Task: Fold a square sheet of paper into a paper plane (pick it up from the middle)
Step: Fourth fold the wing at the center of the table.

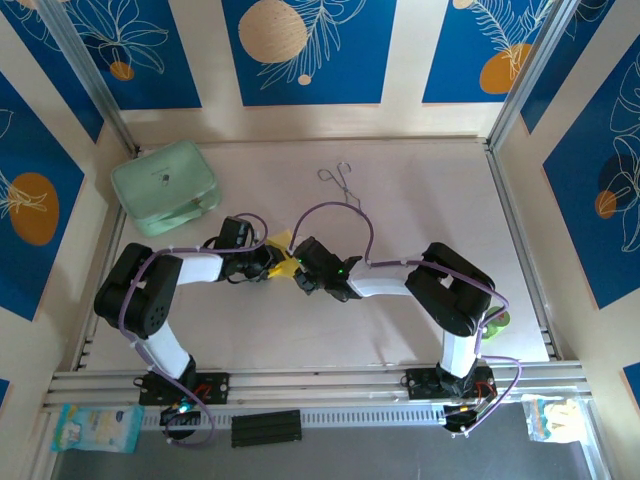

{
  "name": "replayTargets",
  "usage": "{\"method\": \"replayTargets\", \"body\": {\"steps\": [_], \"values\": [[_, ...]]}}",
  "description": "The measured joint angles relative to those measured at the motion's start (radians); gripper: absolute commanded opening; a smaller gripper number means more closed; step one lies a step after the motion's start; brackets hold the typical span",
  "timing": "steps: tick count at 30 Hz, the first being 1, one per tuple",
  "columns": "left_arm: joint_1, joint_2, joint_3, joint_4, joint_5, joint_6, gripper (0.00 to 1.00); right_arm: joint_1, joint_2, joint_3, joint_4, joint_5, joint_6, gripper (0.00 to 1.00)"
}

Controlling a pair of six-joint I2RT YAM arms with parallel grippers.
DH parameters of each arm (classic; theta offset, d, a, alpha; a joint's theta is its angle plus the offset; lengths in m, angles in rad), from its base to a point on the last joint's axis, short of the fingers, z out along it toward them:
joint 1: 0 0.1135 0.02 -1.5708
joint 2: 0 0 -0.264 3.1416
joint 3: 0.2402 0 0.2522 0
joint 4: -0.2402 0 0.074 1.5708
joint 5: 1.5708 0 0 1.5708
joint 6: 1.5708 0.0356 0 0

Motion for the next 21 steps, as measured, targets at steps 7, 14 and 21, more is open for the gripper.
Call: {"method": "replayTargets", "body": {"steps": [7,14,21], "values": [[0.0,0.0,0.0,0.0,0.0,0.0,0.28,0.0,0.014,0.008,0.0,0.0,-0.003,0.26],[0.0,0.0,0.0,0.0,0.0,0.0,0.28,0.007,0.032,0.01,-0.004,0.0,-0.005,0.21],[0.0,0.0,0.0,0.0,0.0,0.0,0.28,0.007,0.032,0.01,-0.003,0.0,-0.007,0.11]]}}
